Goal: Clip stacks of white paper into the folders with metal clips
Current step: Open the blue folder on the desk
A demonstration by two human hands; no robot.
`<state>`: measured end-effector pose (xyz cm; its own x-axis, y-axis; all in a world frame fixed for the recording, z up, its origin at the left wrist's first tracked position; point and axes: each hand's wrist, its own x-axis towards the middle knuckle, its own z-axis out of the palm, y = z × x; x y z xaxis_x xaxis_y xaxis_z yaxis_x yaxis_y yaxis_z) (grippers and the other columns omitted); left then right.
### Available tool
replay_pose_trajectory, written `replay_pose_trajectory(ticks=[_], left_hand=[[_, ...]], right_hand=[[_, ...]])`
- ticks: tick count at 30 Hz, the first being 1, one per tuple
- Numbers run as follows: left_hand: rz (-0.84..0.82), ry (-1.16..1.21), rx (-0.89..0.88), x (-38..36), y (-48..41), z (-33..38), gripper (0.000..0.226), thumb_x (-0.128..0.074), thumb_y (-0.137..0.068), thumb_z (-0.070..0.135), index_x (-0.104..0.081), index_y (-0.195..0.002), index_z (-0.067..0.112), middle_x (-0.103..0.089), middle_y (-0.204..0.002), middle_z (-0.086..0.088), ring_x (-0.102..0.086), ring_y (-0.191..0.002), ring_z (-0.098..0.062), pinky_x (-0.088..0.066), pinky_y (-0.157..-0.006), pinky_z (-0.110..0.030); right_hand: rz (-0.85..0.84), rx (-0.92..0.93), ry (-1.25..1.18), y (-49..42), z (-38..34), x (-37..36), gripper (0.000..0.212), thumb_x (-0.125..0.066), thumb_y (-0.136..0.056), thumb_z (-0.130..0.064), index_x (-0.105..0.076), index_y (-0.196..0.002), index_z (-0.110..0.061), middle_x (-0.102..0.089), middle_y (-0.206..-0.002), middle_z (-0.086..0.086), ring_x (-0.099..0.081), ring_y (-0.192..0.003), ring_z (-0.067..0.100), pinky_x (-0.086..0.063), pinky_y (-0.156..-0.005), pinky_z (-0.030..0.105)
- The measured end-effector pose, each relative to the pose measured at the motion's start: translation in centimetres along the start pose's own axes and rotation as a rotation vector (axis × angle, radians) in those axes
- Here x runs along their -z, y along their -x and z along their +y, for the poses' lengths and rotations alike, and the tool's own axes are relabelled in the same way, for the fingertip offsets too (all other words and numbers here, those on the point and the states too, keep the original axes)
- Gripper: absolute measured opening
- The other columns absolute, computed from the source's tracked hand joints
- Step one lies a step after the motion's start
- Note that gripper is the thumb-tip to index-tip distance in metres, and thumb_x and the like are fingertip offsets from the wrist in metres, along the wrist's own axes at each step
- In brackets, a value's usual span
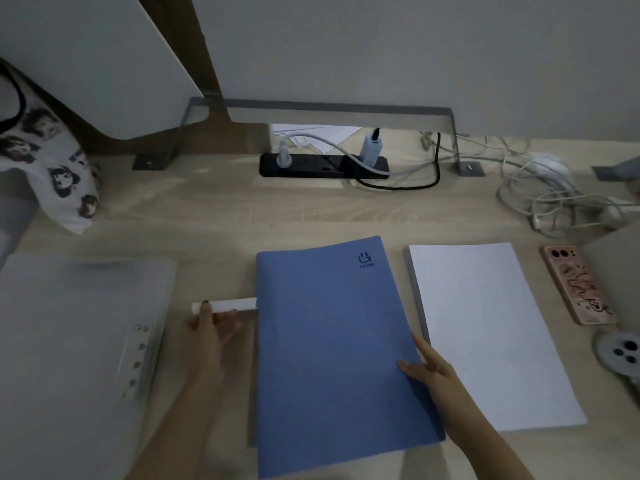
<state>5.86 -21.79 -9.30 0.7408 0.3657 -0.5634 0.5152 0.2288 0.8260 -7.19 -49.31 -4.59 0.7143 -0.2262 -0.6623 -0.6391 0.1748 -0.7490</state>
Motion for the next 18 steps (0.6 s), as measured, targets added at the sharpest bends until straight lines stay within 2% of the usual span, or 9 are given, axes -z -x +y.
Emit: replay_pose_trajectory(ticks=[2,5,7,9,10,11,12,14,18], left_hand=[[-0.032,-0.061,0.034,0.1,-0.9,0.8,0.033,-0.038,-0.099,0.019,-0.054,-0.072,0.01,-0.063,-0.067,-0.001,-0.064,-0.05,-0.001,-0.051,-0.047,-0.013],[-0.106,-0.255,0.063,0.0,-1.1,0.3,0.03,-0.039,-0.097,0.011,-0.049,-0.069,0.014,-0.057,-0.078,-0.004,-0.05,-0.063,-0.009,-0.042,-0.061,-0.021],[-0.157,-0.439,-0.053,-0.4,0.3,-0.5,0.027,-0.046,-0.091,0.005,-0.043,-0.067,0.015,-0.046,-0.075,-0.005,-0.038,-0.06,-0.01,-0.035,-0.06,-0.026],[-0.269,-0.575,-0.17,-1.2,2.7,-1.4,0.012,-0.054,-0.086,0.01,-0.046,-0.077,0.01,-0.045,-0.076,0.0,-0.043,-0.063,-0.011,-0.04,-0.059,-0.027],[-0.355,-0.612,-0.196,-1.6,3.8,-2.0,0.008,-0.055,-0.087,0.012,-0.051,-0.093,0.008,-0.052,-0.091,0.002,-0.051,-0.078,-0.01,-0.048,-0.071,-0.028],[-0.429,-0.656,-0.222,-1.8,4.6,-2.5,0.028,-0.055,-0.089,0.011,-0.05,-0.116,0.01,-0.05,-0.115,0.005,-0.051,-0.102,-0.009,-0.046,-0.091,-0.029],[-0.47,-0.691,-0.235,-2.0,5.1,-2.8,0.045,-0.055,-0.09,0.011,-0.041,-0.133,0.014,-0.038,-0.131,0.008,-0.041,-0.121,-0.008,-0.034,-0.105,-0.026],[-0.489,-0.727,-0.236,-2.3,5.9,-2.6,0.061,-0.052,-0.092,0.014,-0.023,-0.145,0.014,-0.023,-0.149,0.006,-0.022,-0.138,-0.008,-0.019,-0.111,-0.023],[-0.52,-0.703,-0.245,-2.4,6.8,-2.2,0.065,-0.051,-0.093,0.016,-0.016,-0.148,0.015,-0.013,-0.155,0.003,-0.016,-0.139,-0.005,-0.016,-0.104,-0.013]], right_hand=[[-0.004,0.0,0.02,-0.1,0.2,0.0,0.043,-0.055,-0.089,-0.011,-0.054,-0.111,-0.047,-0.071,-0.1,-0.017,-0.07,-0.087,0.014,-0.055,-0.071,0.026],[0.068,0.013,0.113,-0.4,0.5,-0.6,0.045,-0.051,-0.091,-0.008,-0.048,-0.125,-0.038,-0.067,-0.114,-0.005,-0.065,-0.101,0.024,-0.051,-0.09,0.037],[0.132,0.04,0.227,-0.7,0.8,-1.2,0.049,-0.047,-0.093,-0.004,-0.041,-0.134,-0.03,-0.059,-0.124,-0.001,-0.057,-0.112,0.026,-0.044,-0.097,0.036],[0.191,0.079,0.383,-1.0,1.2,-1.7,0.052,-0.045,-0.094,-0.006,-0.032,-0.14,-0.026,-0.052,-0.121,-0.004,-0.052,-0.117,0.026,-0.04,-0.101,0.036],[0.223,0.102,0.476,-1.1,1.3,-2.0,0.055,-0.046,-0.094,-0.008,-0.026,-0.142,-0.027,-0.05,-0.117,-0.002,-0.052,-0.116,0.026,-0.039,-0.104,0.038],[0.244,0.121,0.563,-1.0,1.4,-2.3,0.058,-0.048,-0.093,-0.01,-0.022,-0.143,-0.027,-0.051,-0.117,0.001,-0.052,-0.114,0.026,-0.038,-0.105,0.036],[0.247,0.13,0.623,-1.0,1.4,-2.5,0.06,-0.049,-0.093,-0.01,-0.022,-0.144,-0.024,-0.05,-0.123,0.005,-0.051,-0.115,0.025,-0.038,-0.102,0.032],[0.214,0.118,0.643,-0.8,1.4,-3.0,0.059,-0.051,-0.091,-0.008,-0.027,-0.144,-0.02,-0.042,-0.135,0.006,-0.048,-0.115,0.022,-0.035,-0.092,0.022],[0.225,0.163,0.568,-0.1,1.6,-3.3,0.056,-0.053,-0.089,-0.005,-0.033,-0.139,-0.017,-0.038,-0.145,0.004,-0.038,-0.132,0.021,-0.026,-0.101,0.02]])
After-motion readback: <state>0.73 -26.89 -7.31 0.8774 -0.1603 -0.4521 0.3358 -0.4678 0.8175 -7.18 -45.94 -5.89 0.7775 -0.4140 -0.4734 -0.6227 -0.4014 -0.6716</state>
